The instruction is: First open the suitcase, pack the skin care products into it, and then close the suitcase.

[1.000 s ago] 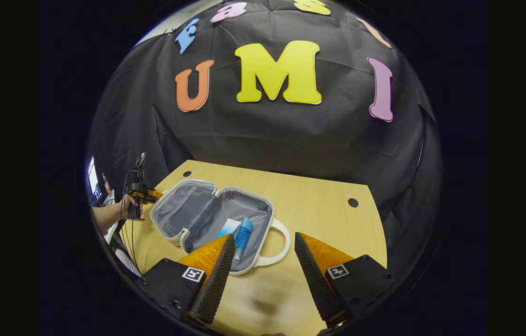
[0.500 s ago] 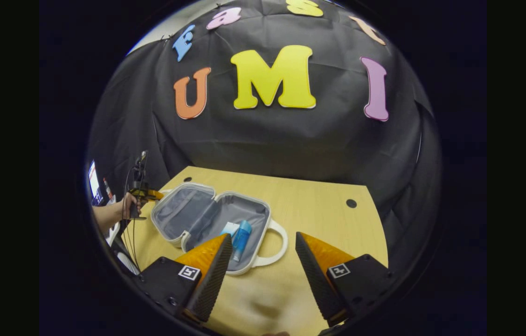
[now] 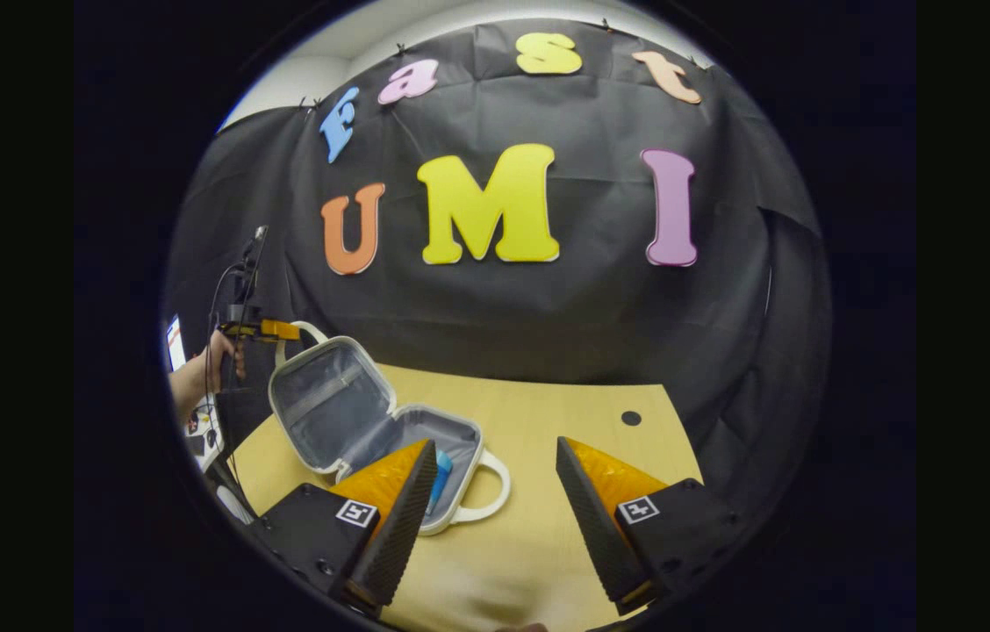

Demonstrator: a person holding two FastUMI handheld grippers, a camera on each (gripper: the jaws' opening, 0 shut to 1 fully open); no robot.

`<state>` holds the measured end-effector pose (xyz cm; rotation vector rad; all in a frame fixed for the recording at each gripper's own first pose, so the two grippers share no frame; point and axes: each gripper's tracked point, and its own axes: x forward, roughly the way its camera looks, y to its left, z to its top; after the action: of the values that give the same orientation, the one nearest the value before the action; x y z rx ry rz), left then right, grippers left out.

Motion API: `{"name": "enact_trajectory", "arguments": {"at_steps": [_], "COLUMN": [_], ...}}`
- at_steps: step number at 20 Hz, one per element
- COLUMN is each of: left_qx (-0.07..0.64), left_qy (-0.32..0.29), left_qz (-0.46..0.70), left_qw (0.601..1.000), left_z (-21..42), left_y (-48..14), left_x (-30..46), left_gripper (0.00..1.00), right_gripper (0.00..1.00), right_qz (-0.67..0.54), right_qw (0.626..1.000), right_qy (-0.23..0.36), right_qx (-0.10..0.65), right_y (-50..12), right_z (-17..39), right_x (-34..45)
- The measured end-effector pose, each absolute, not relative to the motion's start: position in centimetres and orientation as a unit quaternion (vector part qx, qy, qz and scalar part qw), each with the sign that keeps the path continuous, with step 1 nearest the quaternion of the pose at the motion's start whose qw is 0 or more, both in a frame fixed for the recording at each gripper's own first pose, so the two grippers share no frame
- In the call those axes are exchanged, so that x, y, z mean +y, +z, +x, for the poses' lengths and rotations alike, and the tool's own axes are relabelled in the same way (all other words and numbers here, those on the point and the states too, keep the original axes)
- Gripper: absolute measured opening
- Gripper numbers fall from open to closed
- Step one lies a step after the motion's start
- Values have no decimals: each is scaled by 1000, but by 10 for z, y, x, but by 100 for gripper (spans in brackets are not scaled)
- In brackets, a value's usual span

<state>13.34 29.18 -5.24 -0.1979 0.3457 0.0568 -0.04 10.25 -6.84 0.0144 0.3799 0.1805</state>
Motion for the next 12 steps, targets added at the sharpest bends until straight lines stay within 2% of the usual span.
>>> {"name": "enact_trajectory", "arguments": {"at_steps": [5, 12], "left_qx": [129, 135], "left_qy": [-33, -98], "left_qz": [-51, 15], "left_qw": [990, 986], "left_z": [117, 116], "left_y": [-22, -57], "left_x": [166, 26], "left_gripper": [7, 7], "right_gripper": [81, 81], "right_qz": [32, 45], "right_qw": [985, 984], "right_qy": [48, -20], "right_qx": [164, 169], "right_y": [-54, -61], "right_z": [-11, -38], "right_x": [57, -18]}}
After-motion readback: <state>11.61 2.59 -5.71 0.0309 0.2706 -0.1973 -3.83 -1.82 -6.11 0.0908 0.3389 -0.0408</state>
